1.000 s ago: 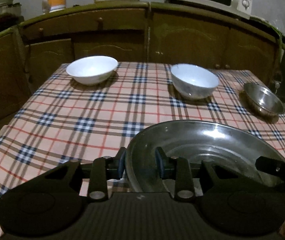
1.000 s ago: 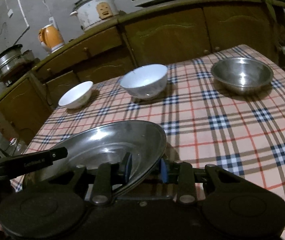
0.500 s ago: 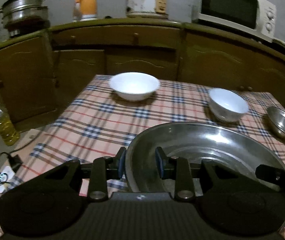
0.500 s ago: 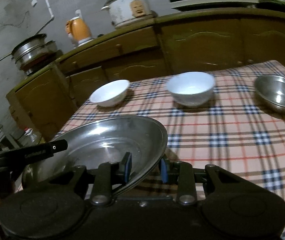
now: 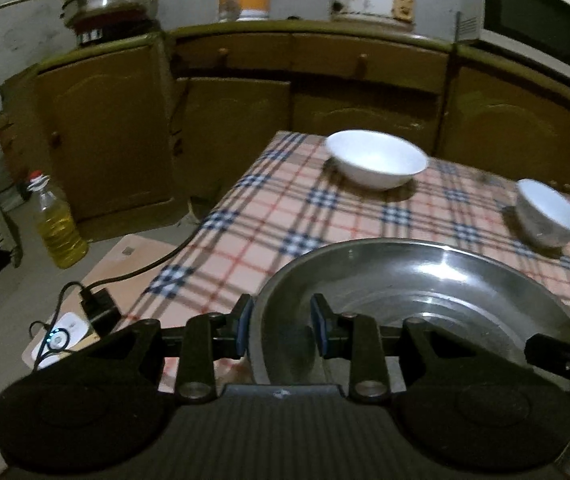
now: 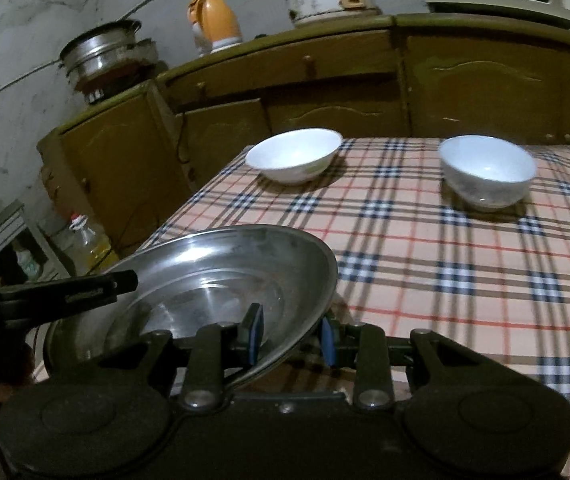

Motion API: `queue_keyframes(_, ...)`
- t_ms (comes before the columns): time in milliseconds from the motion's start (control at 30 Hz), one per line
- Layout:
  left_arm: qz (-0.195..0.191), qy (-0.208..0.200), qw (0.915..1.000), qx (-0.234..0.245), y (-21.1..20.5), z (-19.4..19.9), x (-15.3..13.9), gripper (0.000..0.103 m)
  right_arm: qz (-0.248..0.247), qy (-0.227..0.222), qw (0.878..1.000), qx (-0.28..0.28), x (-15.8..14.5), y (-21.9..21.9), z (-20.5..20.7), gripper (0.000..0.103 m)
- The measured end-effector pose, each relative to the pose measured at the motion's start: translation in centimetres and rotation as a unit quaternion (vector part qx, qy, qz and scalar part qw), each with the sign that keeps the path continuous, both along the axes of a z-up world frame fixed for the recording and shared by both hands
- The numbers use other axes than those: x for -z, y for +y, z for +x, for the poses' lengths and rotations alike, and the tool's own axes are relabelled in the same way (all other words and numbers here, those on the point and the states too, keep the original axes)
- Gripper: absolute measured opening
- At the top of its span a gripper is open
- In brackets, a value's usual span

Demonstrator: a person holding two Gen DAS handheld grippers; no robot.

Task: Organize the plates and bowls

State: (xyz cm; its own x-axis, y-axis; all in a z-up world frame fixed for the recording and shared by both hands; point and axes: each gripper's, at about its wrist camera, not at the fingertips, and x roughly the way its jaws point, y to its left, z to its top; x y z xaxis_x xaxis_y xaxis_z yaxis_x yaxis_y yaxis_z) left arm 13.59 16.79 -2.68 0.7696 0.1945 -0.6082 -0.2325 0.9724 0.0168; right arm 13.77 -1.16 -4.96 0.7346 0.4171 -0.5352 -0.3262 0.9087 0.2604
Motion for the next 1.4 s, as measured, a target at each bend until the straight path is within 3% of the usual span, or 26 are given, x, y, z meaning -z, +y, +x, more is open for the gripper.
queue_keyframes(267,-0.007,0.019,0.9997,-0.014,1.9,0.2,2.2,0.031,-0.015,0.014,1.000,-0.011,2.1,2.2,0.7,0.038)
queue_keyframes(833,-0.003,0.042,0.9990,-0.018,1.7,0.0,3.8,0.033,-0.012,0.056,0.998,-0.005,4.4,1.3,0.5,0.039)
queue_keyframes(867,-0.001,0.044,0.9988,-0.020,1.7,-0.1,3.8,0.037,-0.012,0.053,0.999,-0.001,4.4,1.0,0.4,0.039)
queue_keyframes(1033,0.002,0.040,0.9986,-0.036,1.6,-0.9,3.1,0.037,-0.003,0.035,0.999,0.020,3.2,-1.4,-0.2,0.040)
queue_keyframes(1100,0.010,0.035,0.9987,-0.037,1.2,-1.4,2.7,0.045,-0.006,0.028,0.999,0.027,2.6,-2.6,-0.7,0.040)
queue_keyframes(1200,0.016,0.025,0.9988,-0.039,0.4,-2.2,1.7,0.048,-0.009,0.015,0.999,0.033,1.8,-4.5,-1.4,0.044)
queue_keyframes(1400,0.013,0.014,0.9997,-0.017,-3.7,-2.9,-0.1,0.058,-0.020,-0.008,0.998,0.059,0.0,-8.4,-2.7,0.047)
